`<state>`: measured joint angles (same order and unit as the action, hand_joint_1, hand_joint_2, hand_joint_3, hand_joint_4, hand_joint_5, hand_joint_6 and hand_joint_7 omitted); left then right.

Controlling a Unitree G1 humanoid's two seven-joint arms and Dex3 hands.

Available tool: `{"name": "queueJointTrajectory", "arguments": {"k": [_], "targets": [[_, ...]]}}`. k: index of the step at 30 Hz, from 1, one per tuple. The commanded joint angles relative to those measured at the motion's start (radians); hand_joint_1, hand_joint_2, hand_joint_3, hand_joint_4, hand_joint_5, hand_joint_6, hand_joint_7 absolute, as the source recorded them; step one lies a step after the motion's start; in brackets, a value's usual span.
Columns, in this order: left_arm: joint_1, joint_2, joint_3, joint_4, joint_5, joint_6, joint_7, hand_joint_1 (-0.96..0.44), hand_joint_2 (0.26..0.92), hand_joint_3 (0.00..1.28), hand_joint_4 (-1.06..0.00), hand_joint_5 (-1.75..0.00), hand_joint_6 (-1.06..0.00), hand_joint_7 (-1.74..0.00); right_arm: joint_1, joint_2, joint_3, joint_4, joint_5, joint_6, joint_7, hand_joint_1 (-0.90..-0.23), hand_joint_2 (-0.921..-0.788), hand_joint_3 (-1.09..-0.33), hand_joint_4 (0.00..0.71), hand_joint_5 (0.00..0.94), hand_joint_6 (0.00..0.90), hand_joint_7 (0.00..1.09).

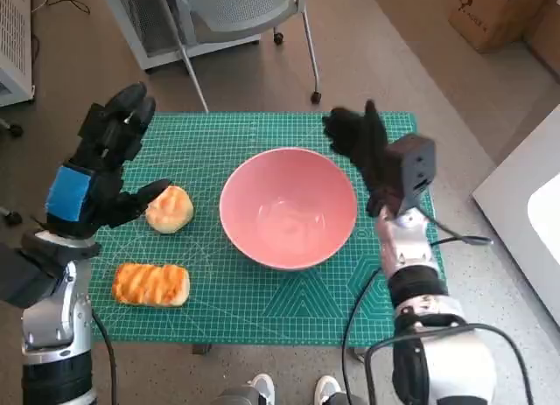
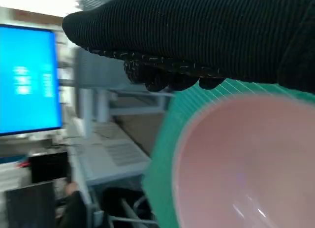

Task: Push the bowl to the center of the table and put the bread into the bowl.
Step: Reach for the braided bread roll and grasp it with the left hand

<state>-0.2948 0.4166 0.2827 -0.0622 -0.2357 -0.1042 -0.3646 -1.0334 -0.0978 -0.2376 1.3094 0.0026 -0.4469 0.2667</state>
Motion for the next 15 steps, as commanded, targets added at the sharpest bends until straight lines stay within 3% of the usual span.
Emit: {"name": "queueJointTrajectory", "arguments": {"k": [1,8,15], "targets": [[0.01,0.023,0.011,-0.014,0.005,0.003,0.0,-0.56,0.921,0.14,-0.2,-0.01,0.0,-0.53,-0.002,-0.045,-0.021,-0.01,0.026,-0.073,0.034,-0.689,-0.921,-0.782,0.125,0.0,0.305,0.02],[0.005,0.045,0.017,-0.015,-0.002,0.008,-0.012,-0.57,0.921,0.15,-0.2,0.0,0.0,-0.53,-0.002,-0.072,-0.049,-0.045,0.077,-0.234,0.127,-0.672,-0.921,-0.752,0.152,0.012,0.32,0.02],[0.011,0.078,0.022,-0.041,-0.005,0.028,-0.034,-0.55,0.921,0.15,-0.19,0.0,0.0,-0.53,-0.004,-0.074,-0.089,-0.086,0.176,-0.306,0.283,-0.673,-0.921,-0.722,0.152,0.007,0.334,0.02]]}}
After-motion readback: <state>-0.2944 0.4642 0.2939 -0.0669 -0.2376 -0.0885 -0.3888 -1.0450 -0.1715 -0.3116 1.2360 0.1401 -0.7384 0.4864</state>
